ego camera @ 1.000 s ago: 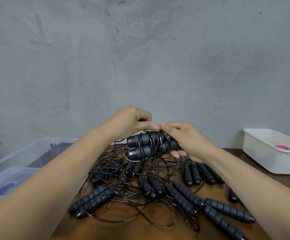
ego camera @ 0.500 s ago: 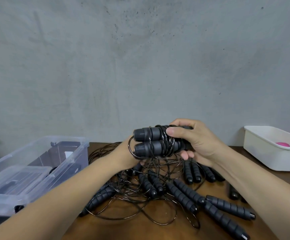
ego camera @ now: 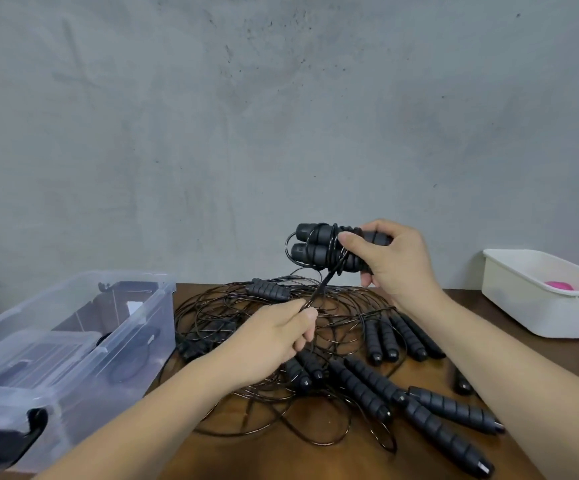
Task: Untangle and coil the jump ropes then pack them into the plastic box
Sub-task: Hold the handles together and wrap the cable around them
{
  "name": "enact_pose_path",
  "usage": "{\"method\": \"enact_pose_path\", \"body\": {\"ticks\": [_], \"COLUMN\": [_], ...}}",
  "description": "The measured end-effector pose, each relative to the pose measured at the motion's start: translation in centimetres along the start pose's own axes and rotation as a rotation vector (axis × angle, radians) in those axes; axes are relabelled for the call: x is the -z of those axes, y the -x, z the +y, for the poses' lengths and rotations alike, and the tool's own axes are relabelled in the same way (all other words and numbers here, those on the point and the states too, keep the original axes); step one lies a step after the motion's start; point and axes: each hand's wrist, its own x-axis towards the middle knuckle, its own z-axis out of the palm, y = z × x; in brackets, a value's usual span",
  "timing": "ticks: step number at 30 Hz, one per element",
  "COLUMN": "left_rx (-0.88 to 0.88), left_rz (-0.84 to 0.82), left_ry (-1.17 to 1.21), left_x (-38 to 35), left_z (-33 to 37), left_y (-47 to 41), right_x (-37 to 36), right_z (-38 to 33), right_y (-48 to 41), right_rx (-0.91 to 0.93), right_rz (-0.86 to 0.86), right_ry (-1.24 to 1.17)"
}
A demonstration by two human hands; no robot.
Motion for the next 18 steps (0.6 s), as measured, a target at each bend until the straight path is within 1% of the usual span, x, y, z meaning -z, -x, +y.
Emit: {"method": "enact_pose_path", "body": {"ticks": [1,4,5,7,10,15,18], "left_rx": [-0.012,-0.090,-0.101,-0.106,-0.134,-0.166,-0.227], "left_rz": [0.014,0.074,0.097,0.123,0.135,0.119,0.150], "left_ry": [-0.065,-0.450,-0.532,-0.629,-0.791,-0.967,-1.041], "left_x": [0.6,2.8,3.6,5.5,7.5,8.8,9.7], "left_z": [0.4,1.9,2.4,3.0,3.5,3.4,3.2], "left_y": [0.3,0.8,0.9,0.7,0.4,0.1,-0.4], "right_x": [0.1,0.0,0.1,0.2,0.4,0.3,0.4], "right_z": [0.4,1.0,1.2,1.4,1.5,1.2,1.1], "right_y": [0.0,0.0,-0.2,-0.5,-0.6,-0.3,0.3], "right_rx": [-0.006,-0.027,-0.032,-0.029,0.022,0.162,0.152], "right_rz": [0.001,0.005,0.021,0.042,-0.004,-0.129,-0.283], "right_ry": [0.037,0.096,0.115,0.178,0.354,0.616,0.723]}}
